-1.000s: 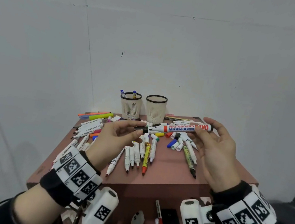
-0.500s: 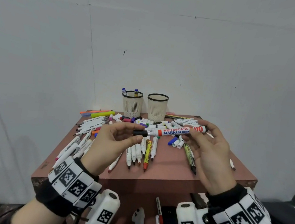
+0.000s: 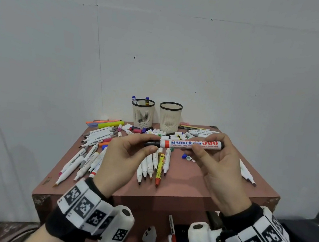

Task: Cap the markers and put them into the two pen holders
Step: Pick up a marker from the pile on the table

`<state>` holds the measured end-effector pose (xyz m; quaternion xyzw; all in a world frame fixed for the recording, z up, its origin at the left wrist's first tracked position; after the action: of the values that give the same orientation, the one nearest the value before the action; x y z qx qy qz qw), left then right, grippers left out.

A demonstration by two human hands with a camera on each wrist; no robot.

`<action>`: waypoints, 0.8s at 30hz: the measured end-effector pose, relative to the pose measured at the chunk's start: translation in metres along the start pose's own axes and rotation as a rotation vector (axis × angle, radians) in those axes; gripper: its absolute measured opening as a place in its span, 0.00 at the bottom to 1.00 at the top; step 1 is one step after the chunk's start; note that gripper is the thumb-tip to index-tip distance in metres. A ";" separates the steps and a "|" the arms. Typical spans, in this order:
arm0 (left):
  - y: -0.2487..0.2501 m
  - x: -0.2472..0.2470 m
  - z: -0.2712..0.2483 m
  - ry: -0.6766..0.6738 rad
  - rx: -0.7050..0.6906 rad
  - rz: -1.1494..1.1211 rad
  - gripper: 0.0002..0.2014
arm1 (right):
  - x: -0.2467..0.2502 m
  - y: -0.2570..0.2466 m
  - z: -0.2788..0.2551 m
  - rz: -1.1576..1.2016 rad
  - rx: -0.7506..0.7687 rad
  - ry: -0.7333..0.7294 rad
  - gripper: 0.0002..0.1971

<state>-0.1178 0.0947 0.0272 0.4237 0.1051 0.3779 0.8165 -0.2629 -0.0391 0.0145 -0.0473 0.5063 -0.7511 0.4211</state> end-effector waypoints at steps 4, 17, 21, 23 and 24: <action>0.003 -0.006 -0.006 0.041 -0.113 0.121 0.13 | 0.002 0.004 -0.005 -0.009 0.054 0.049 0.25; -0.001 -0.014 -0.003 -0.027 0.007 0.052 0.12 | 0.003 -0.010 -0.006 -0.173 0.162 -0.018 0.15; 0.001 -0.012 0.003 -0.048 0.019 0.007 0.11 | 0.005 -0.013 0.001 -0.228 0.107 -0.044 0.14; 0.002 -0.009 0.006 -0.034 0.016 0.005 0.10 | 0.008 -0.016 0.006 -0.254 0.116 -0.030 0.14; 0.003 -0.007 0.007 -0.033 0.008 0.019 0.10 | 0.011 -0.018 0.008 -0.259 0.118 -0.021 0.15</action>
<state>-0.1207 0.0860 0.0328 0.4340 0.0889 0.3782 0.8128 -0.2761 -0.0501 0.0291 -0.0952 0.4464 -0.8271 0.3280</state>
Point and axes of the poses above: each hand's wrist, its own z-axis towards the middle knuckle, its own x-axis out of the back of the hand, y = z × x, the point moved 7 cm from there along z, towards the middle knuckle, and after that the axes turned 3 degrees about -z, right-handed, at the moved point
